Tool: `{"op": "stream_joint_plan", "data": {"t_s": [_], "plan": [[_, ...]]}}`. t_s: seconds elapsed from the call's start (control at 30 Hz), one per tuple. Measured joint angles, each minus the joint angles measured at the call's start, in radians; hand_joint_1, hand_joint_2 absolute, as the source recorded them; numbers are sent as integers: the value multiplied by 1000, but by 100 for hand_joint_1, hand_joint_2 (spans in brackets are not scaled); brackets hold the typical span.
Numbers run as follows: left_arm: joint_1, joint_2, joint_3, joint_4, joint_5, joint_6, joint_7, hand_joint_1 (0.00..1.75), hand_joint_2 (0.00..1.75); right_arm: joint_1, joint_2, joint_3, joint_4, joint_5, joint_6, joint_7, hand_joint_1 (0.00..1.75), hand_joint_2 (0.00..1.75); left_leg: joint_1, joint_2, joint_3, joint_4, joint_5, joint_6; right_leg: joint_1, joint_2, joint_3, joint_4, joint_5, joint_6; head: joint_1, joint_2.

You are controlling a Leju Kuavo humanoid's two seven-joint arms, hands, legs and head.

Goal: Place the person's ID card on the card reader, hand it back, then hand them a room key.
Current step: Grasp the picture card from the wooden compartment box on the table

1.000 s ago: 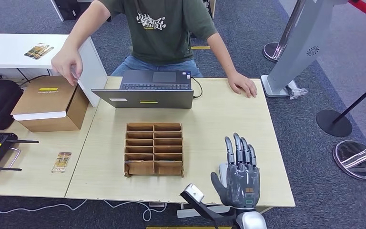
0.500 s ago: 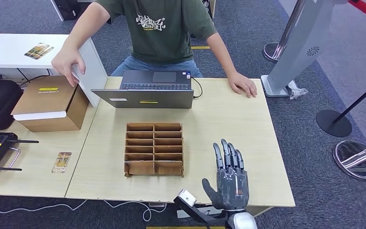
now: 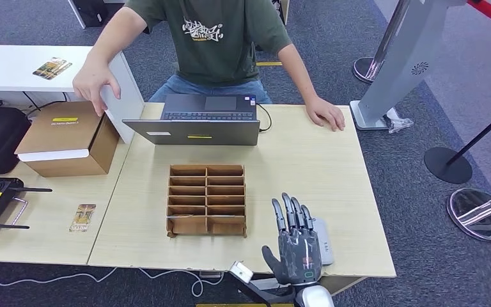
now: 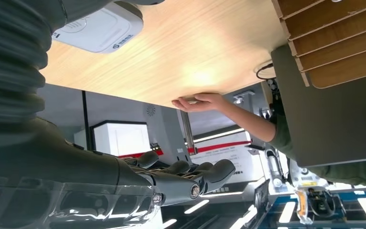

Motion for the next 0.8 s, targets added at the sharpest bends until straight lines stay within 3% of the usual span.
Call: {"op": "stream_joint_plan", "data": {"t_s": [0.8], "plan": [[-4,0,4,0,-8,-15,-36,0,0,-140,11,107,164,49,-86,-16,0,175,0,0,0,0,0,0,0,0,0,0,0,0,0,0]]}}
